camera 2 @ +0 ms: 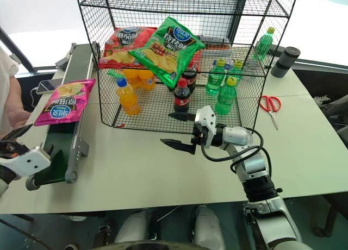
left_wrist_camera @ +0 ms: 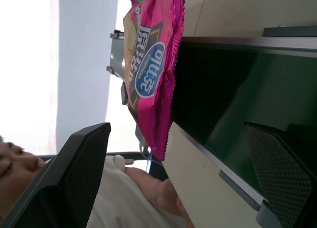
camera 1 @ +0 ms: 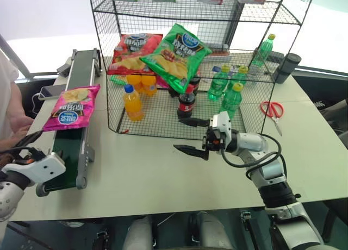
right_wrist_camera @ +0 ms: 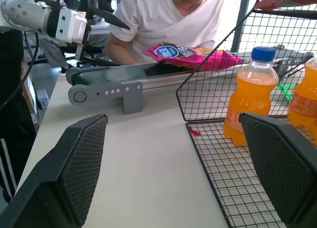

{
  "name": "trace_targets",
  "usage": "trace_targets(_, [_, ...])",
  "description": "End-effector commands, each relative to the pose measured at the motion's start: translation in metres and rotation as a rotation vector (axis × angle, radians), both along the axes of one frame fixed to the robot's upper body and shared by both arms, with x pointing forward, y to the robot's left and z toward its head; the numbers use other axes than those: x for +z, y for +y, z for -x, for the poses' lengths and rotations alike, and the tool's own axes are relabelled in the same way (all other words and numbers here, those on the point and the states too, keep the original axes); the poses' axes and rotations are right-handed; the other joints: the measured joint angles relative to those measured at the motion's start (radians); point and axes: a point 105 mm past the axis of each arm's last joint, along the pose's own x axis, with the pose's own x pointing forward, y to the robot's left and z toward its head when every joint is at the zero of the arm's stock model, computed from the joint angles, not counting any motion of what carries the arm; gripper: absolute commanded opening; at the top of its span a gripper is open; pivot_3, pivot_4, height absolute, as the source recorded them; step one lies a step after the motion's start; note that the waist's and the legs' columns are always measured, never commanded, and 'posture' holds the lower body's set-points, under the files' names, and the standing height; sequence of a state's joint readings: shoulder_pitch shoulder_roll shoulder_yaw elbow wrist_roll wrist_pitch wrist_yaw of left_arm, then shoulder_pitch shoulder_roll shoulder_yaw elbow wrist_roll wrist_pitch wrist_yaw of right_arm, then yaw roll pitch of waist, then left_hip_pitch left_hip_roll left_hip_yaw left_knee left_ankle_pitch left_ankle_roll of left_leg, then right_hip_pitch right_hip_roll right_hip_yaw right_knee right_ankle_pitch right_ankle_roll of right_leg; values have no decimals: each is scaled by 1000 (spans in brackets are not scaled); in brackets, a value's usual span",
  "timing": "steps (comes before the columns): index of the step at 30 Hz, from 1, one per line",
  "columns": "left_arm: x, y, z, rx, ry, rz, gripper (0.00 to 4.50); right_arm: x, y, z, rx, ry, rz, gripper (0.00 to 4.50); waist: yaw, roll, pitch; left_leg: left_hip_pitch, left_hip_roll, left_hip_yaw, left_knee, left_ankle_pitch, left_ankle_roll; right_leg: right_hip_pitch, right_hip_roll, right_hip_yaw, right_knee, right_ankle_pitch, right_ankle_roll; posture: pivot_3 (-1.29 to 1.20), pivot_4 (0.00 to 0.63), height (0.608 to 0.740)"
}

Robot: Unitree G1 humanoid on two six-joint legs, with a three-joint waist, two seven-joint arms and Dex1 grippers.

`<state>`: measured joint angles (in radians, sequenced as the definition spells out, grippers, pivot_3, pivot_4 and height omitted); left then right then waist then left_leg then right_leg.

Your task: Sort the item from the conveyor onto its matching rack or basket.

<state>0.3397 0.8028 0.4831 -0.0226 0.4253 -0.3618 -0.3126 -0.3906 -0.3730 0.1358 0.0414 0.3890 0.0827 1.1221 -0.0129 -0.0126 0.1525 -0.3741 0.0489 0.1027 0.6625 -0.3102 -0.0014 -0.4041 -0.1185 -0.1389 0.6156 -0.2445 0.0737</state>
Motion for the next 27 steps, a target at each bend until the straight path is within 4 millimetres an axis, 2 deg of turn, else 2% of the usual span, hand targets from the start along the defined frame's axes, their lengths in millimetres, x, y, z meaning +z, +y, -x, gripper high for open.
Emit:
trace_targets(1, [5, 0, -3, -7, -27, -3, 4500, 12, 3, 4, 26, -63, 8, 4425, 0, 0, 0, 0, 0, 0, 0, 0, 0, 0, 0, 0, 0, 0, 0, 0, 150, 740])
trace_targets(14, [-5, -8, -14, -36, -22, 18, 4500, 33, -2, -3, 21, -90, -14, 4425, 0, 0, 0, 0, 0, 0, 0, 0, 0, 0, 0, 0, 0, 0, 0, 0, 150, 740])
trace_targets(21, [-7, -5, -18, -29, -20, 3, 4500, 43, 5, 13, 95, -16, -110, 4425, 1, -1, 0, 0, 0, 0, 0, 0, 0, 0, 0, 0, 0, 0, 0, 0, 150, 740])
trace_targets(25, [-13, -5, -20, -29, -3, 17, 4500, 41, 9, 16, 94, -22, -93, 4425, 2, 0, 0, 0, 0, 0, 0, 0, 0, 0, -1, 0, 0, 0, 0, 0, 150, 740])
trace_targets(27, [-14, -5, -20, -27, -3, 23, 3962, 40, 9, 15, 84, -31, -78, 4500, 1, 0, 0, 0, 0, 0, 0, 0, 0, 0, -1, 0, 0, 0, 0, 0, 150, 740])
